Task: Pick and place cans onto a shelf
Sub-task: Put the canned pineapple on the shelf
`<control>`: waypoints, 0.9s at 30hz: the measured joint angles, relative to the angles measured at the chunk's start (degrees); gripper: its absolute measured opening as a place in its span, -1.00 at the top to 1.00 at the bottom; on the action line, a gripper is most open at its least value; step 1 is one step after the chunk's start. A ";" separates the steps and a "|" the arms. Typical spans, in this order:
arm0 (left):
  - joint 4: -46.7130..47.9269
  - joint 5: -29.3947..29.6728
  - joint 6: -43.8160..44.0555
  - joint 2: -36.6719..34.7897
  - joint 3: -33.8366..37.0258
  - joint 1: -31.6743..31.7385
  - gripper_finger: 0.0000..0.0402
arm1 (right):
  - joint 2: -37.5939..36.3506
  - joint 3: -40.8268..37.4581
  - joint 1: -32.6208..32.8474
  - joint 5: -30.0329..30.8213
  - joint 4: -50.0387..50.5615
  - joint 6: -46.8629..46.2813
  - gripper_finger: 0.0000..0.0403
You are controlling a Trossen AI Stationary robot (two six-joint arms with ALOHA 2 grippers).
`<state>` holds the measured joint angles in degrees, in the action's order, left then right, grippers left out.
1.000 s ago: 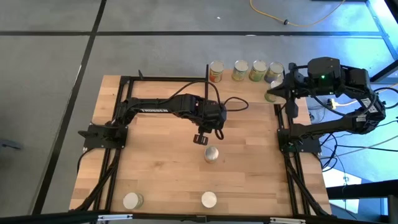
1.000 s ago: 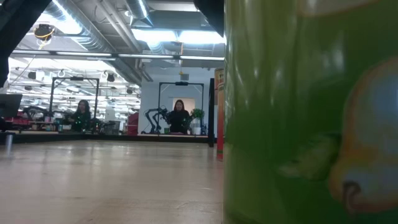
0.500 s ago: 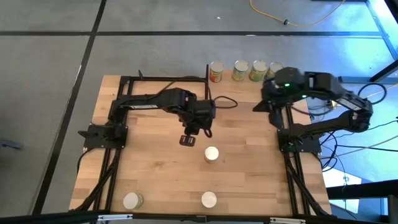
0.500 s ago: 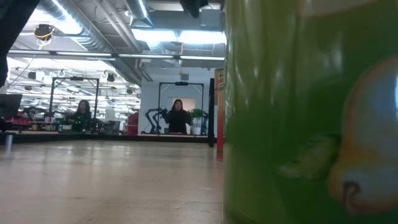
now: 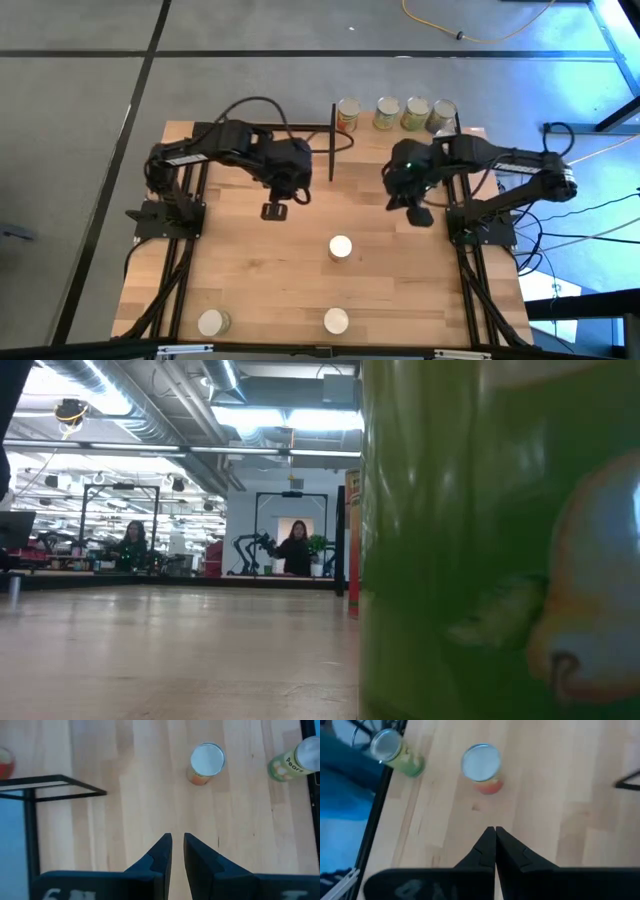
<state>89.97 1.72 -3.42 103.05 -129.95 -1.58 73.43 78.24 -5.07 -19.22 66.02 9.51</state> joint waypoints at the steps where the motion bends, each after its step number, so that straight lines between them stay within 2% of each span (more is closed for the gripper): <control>1: 0.14 0.49 0.02 -0.69 0.00 0.00 0.79 | 0.54 0.00 0.72 -0.02 -0.30 0.08 0.98; 12: 0.07 0.74 0.37 -6.85 0.00 0.00 0.79 | 9.53 0.00 4.70 0.04 -5.64 -3.42 0.90; 16: 0.07 0.74 0.95 -7.52 0.00 0.00 0.79 | 13.70 0.00 5.61 0.07 -6.11 -5.60 0.83; 21: 0.05 0.30 1.79 -7.61 0.02 -0.06 0.79 | 17.43 0.00 7.00 0.15 -11.52 -6.56 0.72; 27: 0.05 0.21 1.62 -7.61 0.02 -0.92 0.79 | 21.05 0.00 8.08 4.55 -19.12 -17.39 0.72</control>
<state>90.02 1.93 -1.80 95.44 -129.93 -2.50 94.47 78.24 3.01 -14.67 46.90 -7.89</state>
